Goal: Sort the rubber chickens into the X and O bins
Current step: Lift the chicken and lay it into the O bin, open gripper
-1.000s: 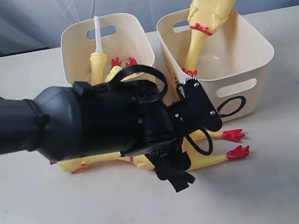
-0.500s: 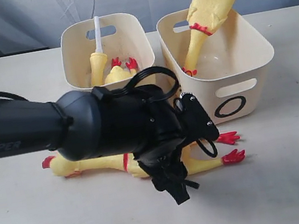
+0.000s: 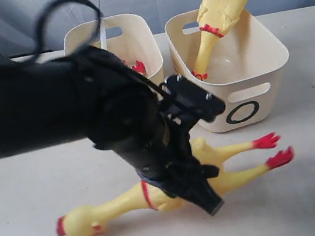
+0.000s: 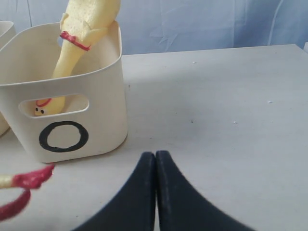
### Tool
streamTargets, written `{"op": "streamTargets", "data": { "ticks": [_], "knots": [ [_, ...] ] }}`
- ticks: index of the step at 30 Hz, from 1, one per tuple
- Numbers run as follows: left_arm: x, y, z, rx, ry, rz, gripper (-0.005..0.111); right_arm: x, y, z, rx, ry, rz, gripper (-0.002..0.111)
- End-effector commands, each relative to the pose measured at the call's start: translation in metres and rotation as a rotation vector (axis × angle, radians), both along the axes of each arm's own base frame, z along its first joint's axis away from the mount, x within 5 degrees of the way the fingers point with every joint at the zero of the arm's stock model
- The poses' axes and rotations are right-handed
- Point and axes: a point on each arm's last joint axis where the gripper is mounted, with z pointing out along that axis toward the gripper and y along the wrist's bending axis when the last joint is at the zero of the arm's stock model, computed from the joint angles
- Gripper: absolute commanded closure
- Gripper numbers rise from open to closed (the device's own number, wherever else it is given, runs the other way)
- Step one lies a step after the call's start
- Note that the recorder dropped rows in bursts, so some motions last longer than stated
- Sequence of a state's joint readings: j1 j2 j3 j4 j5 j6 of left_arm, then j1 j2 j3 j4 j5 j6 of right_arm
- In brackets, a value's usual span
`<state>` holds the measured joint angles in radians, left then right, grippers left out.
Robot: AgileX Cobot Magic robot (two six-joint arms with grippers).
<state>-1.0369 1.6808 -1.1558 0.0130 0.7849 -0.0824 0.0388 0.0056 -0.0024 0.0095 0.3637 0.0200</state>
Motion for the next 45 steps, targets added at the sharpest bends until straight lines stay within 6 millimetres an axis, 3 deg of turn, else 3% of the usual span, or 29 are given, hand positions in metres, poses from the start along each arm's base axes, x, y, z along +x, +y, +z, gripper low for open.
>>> {"op": "streamTargets", "data": {
  "ticks": [1,7,13,15,18,20,26,38,41,45],
  "knots": [
    [-0.018,0.001,0.070,-0.368,-0.036,-0.047,0.107,0.000,0.000,0.000,0.001,-0.004,0.003,0.108],
    [-0.018,0.013,0.143,-0.779,-0.346,-0.035,0.107,0.000,0.000,0.000,0.004,-0.006,0.003,0.108],
    [-0.002,0.007,0.171,-0.980,-0.739,-0.081,0.107,0.000,0.000,0.000,0.004,-0.006,0.003,0.108],
    [0.009,0.004,0.172,-1.059,-0.814,-0.034,0.107,0.000,0.000,0.000,0.004,-0.006,0.003,0.108],
    [0.047,-0.005,0.140,-1.112,-0.717,0.220,0.107,0.000,0.000,0.000,0.004,-0.006,0.003,0.108],
    [0.061,-0.008,0.126,-1.143,-0.678,0.322,0.107,0.000,0.000,0.000,0.004,-0.006,0.003,0.108],
    [0.072,-0.013,0.118,-1.288,-0.679,0.432,0.107,0.000,0.000,0.000,0.003,-0.003,0.003,0.108],
    [0.062,-0.023,0.107,-1.114,-0.541,0.292,0.107,0.000,0.000,0.000,0.003,-0.003,0.003,0.108],
    [0.044,-0.025,0.105,-0.944,-0.509,0.132,0.107,0.000,0.000,0.000,0.003,-0.003,0.003,0.108],
    [0.002,-0.028,0.106,-0.744,-0.473,-0.079,0.107,0.000,0.000,0.000,0.003,-0.003,0.003,0.108]
  ]
}}
